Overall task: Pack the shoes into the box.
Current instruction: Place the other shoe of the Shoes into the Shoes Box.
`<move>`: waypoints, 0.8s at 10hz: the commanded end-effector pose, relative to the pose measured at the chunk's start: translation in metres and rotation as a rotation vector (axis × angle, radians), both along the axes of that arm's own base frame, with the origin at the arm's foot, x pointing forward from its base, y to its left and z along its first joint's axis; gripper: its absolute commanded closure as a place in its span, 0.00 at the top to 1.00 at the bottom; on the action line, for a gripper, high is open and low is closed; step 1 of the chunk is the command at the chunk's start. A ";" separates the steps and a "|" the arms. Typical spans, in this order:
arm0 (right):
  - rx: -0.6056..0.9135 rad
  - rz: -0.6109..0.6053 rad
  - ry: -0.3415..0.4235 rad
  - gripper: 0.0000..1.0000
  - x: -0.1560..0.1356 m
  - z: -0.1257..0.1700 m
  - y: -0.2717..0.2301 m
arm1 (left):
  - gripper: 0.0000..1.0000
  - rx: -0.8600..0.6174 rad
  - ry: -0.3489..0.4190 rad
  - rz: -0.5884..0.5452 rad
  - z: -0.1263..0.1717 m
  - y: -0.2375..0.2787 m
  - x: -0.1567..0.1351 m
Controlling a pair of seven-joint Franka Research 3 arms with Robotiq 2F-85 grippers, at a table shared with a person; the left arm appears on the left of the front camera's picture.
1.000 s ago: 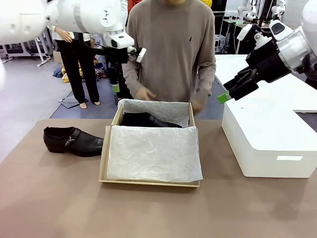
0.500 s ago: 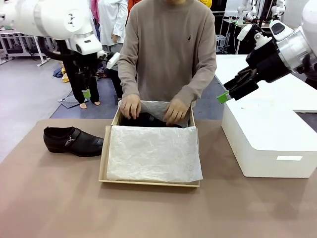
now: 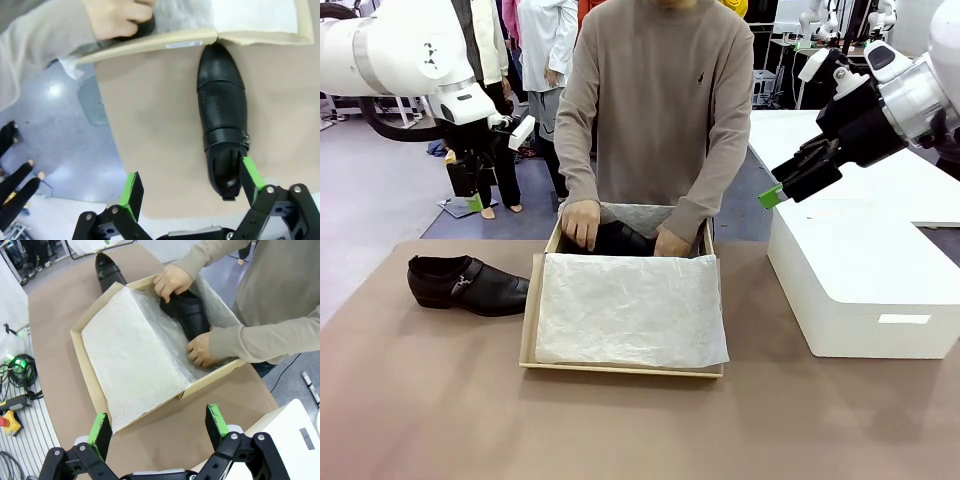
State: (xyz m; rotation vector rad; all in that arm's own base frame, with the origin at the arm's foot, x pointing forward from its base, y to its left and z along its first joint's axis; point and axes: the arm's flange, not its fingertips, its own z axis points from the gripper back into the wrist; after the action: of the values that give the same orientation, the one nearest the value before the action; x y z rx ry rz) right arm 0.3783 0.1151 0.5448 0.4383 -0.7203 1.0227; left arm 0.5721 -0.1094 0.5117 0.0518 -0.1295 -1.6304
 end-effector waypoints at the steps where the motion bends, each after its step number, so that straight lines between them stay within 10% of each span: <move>1: 0.023 0.014 -0.009 1.00 0.003 -0.001 0.000 | 1.00 0.023 -0.015 -0.008 0.005 -0.006 -0.002; 8: 0.023 0.014 -0.009 1.00 0.003 -0.001 0.000 | 1.00 0.023 -0.015 -0.008 0.005 -0.006 -0.002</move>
State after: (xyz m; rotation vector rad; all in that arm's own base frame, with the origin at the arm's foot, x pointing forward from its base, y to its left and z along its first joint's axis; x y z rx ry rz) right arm 0.3783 0.1151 0.5448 0.4383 -0.7203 1.0227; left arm 0.5713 -0.1174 0.5147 0.0643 -0.1292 -1.6473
